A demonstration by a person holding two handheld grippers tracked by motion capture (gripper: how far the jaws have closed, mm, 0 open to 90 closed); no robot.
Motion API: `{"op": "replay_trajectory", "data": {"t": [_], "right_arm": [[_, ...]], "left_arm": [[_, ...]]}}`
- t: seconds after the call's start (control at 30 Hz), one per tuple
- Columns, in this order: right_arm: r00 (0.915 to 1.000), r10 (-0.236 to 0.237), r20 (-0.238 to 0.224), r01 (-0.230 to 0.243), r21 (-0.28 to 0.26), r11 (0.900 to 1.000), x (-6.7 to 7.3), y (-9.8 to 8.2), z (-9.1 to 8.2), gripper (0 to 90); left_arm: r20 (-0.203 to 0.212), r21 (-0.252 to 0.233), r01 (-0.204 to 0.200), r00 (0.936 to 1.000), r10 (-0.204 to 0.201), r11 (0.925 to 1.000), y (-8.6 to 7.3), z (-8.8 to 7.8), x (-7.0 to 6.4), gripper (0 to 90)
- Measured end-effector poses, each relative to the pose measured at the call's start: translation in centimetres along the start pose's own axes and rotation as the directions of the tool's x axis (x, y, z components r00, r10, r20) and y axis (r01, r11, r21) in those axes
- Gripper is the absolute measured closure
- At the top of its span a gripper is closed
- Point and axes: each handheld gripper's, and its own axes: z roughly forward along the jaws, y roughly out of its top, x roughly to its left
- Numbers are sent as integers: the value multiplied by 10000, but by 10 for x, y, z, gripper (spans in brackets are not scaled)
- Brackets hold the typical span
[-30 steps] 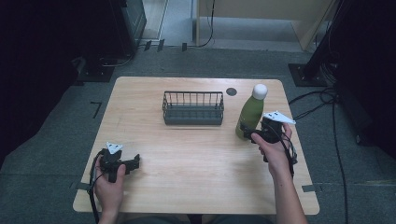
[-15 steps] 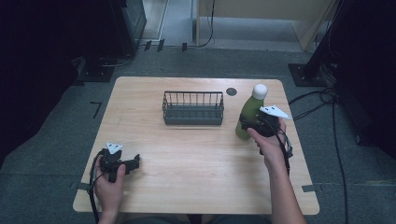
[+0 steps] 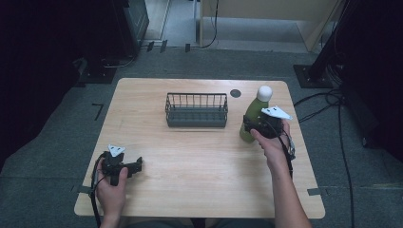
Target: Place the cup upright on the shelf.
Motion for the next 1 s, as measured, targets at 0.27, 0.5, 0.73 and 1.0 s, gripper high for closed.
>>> {"op": "replay_trajectory", "data": {"t": [0.27,0.5,0.73,1.0], "right_arm": [[9994,77,-326,-86,-267,9996,5,11,-8,205],[9983,-10,-579,-21,-535,9986,14,24,-14,206],[9975,-173,-679,123,-726,9973,24,40,-18,206],[9975,-350,-619,278,-1136,9931,32,64,-25,206]], "left_arm": [[-1,4,1,10000,-1,10000,0,0,0,9],[1,-7,13,10000,-13,10000,0,0,0,9],[-3,-6,9,10000,-9,10000,0,0,0,9],[-4,21,0,10000,0,10000,0,0,0,9]]}}
